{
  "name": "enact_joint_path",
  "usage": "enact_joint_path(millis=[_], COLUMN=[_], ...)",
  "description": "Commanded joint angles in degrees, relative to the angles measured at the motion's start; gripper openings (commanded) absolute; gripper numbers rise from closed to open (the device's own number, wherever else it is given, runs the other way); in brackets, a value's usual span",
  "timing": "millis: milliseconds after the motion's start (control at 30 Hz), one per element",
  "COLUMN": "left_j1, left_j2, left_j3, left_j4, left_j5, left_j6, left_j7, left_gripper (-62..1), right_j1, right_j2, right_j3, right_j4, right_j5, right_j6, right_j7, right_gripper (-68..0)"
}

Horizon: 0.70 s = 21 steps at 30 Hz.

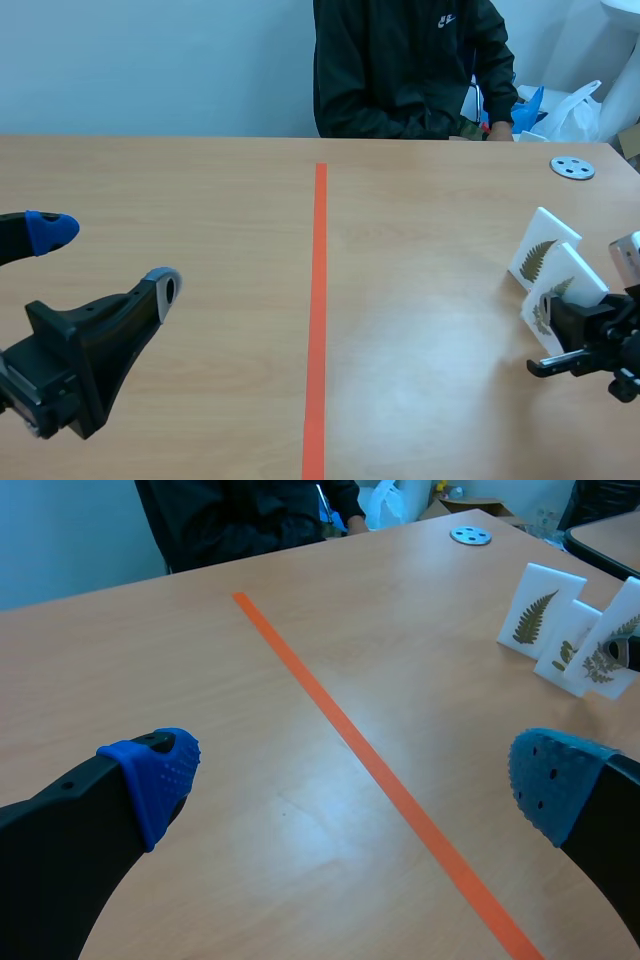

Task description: Sort the leaf by its shape. The table is split by an orange tape line. A compound leaf with several leaflets goes to the left side, a simple leaf with one blade goes to the right side. Return to the home posture when a red brick is placed on the table.

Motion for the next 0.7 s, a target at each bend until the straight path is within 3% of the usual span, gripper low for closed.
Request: enact_joint_path(millis=[0,667], left_j1=[0.0,-0.9], left_j2=[0.0,0.0], left_j3=[-0.3,-0.3], left_j4=[0.7,0.7], left_j5=[-0.4,-0.4], left_j6=[-0.1,-1.0], left_j7=[-1.2,-1.2], left_gripper=[1.4,1.4], right_j1=[1.3,5.8], right_j2=[0.5,0.3], right_j3=[0.6,1.0], right_j4=[-0.1,-9.6], right_j5=[0.7,1.0], right_j6=[-0.2,-0.2], right_j7=[1.0,3.0], right_gripper=[-66.4,-66.2])
